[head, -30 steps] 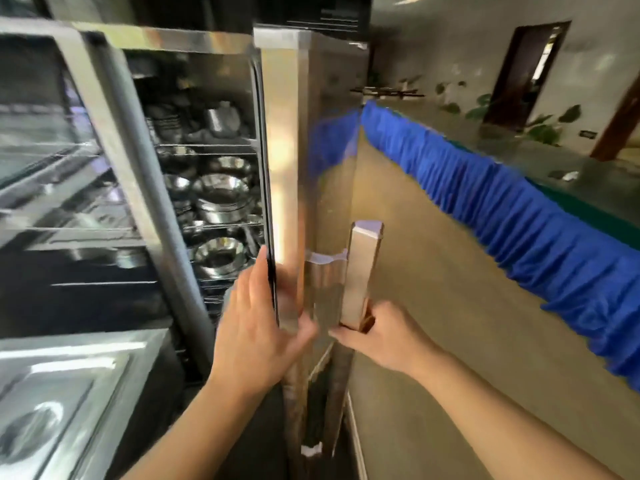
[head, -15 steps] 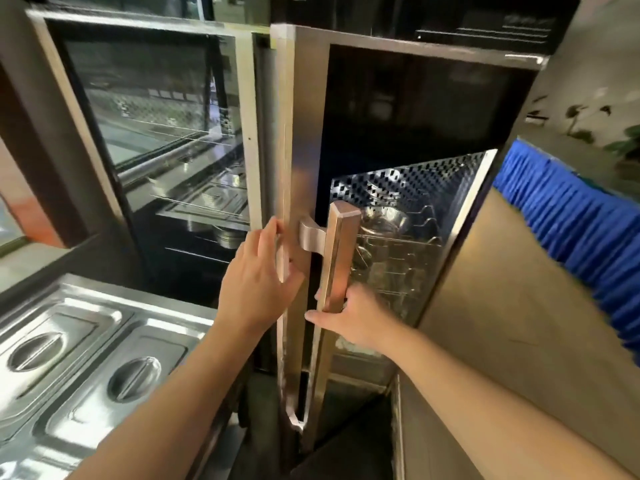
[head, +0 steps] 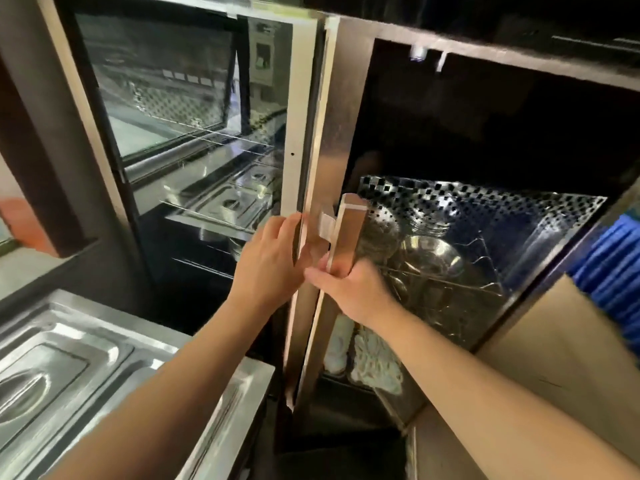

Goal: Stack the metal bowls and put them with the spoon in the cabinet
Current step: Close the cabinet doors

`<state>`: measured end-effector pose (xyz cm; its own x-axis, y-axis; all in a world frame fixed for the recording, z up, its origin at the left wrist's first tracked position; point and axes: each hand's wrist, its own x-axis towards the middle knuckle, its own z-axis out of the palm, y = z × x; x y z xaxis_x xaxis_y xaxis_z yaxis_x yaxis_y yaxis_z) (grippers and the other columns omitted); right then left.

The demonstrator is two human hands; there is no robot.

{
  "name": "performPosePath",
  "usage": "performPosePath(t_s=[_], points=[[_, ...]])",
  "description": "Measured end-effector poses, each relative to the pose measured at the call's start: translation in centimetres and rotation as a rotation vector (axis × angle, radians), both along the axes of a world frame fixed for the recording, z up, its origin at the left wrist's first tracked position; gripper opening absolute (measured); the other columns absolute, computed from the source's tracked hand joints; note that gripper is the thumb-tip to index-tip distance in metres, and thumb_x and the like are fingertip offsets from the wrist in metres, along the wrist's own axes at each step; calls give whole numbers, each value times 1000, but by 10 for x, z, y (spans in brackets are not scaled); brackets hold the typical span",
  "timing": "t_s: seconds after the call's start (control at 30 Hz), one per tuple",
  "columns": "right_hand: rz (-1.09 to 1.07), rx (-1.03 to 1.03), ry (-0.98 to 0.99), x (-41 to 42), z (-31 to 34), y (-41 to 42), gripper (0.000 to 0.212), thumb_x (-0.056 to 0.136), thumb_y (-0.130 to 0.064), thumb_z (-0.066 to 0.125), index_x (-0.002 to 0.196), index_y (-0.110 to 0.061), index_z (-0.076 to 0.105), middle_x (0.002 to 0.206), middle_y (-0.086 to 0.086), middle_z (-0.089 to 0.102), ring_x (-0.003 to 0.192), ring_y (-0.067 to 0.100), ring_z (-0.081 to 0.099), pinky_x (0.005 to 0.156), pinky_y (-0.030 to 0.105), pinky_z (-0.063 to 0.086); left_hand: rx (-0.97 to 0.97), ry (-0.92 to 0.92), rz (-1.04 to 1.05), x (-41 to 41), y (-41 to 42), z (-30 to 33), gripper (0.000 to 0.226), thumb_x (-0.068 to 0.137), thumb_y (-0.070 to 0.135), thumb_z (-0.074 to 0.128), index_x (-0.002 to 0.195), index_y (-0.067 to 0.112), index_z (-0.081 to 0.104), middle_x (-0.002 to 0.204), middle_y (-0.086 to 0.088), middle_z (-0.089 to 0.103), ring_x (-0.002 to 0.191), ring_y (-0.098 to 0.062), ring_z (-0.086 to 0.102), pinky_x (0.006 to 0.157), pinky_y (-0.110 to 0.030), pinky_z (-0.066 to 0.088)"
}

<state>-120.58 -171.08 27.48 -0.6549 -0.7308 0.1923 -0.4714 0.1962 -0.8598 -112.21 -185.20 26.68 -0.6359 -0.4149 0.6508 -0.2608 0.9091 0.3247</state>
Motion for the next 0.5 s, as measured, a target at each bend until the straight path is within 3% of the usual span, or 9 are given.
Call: performPosePath(t_s=[0.13, 0.23, 0.37, 0.5], points=[[-53, -132, -118, -20, 14, -38, 36, 77, -40, 77, 66, -7, 68, 64, 5, 60, 62, 15, 57, 66, 35, 46, -16, -28, -31, -30, -43, -8, 55, 98, 47, 44, 143, 15, 45, 129, -9, 59, 113, -29, 61, 89, -43, 54], [-97, -162, -151, -38, 12, -61, 26, 82, -31, 78, 60, -21, 67, 63, 0, 62, 63, 10, 59, 69, 32, 48, 2, -36, -27, -57, -79, -14, 55, 100, 46, 38, 145, 16, 42, 136, -10, 55, 121, -31, 57, 94, -46, 53], [-118, -200, -173, -55, 7, -83, 24, 75, -41, 76, 60, -25, 65, 65, -8, 67, 68, 6, 66, 70, 28, 50, -35, -99, 39, -92, -120, -28, 70, 96, 54, 39, 156, 19, 22, 157, -15, 35, 146, -36, 32, 113, -56, 39], [-118, -243, -167, -70, 0, -96, 26, 80, -34, 74, 59, -24, 63, 62, -12, 66, 68, 3, 66, 68, 18, 49, -66, -153, 109, -122, -143, -43, 79, 95, 60, 33, 159, 22, 7, 167, -16, 11, 153, -39, 9, 118, -57, 22]])
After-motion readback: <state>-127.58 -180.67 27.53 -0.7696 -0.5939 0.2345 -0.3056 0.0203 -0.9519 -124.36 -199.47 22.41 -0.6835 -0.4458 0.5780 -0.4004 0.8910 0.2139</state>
